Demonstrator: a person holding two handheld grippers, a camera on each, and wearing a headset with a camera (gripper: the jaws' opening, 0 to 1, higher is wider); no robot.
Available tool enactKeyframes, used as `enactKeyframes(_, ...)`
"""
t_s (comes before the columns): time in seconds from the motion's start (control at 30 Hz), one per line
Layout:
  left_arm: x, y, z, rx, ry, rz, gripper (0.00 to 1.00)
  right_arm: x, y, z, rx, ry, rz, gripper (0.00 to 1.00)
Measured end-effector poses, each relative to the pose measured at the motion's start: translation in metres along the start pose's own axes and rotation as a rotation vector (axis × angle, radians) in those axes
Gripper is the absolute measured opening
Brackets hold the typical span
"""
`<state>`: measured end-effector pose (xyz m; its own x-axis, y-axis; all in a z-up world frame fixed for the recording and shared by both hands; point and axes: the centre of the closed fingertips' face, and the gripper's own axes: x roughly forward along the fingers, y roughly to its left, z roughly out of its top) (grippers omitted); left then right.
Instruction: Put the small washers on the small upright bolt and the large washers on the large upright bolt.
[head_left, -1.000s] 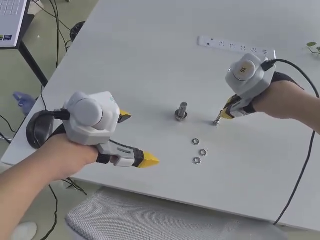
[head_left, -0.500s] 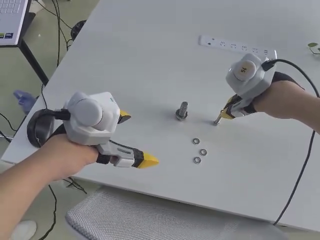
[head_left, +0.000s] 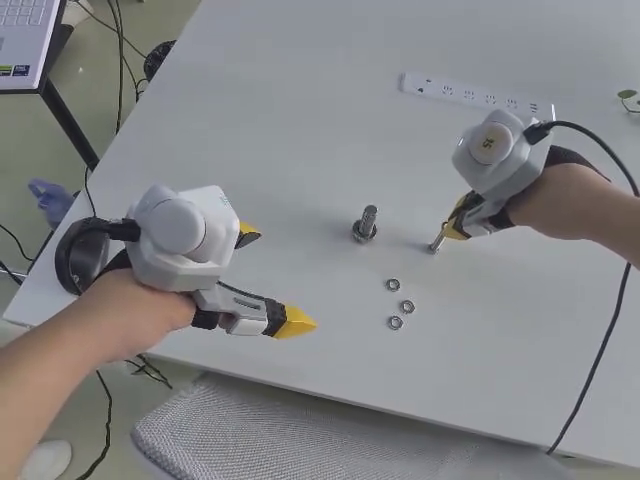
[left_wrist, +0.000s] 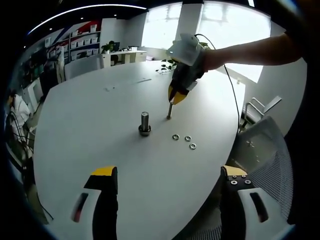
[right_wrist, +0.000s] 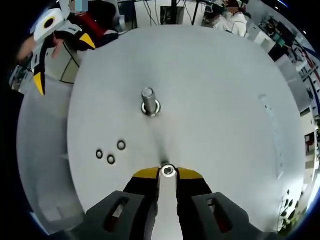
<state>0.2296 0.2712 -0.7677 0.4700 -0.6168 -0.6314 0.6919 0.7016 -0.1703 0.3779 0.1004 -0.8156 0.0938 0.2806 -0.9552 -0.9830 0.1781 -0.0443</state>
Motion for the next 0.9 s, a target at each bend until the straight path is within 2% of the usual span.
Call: enactKeyframes(0.9,-0.004,0.004,-0.012,-0.025,0.007,0.011,0.83,0.018,0.000,-0.003,-0.023,0.040,0.002,0.13)
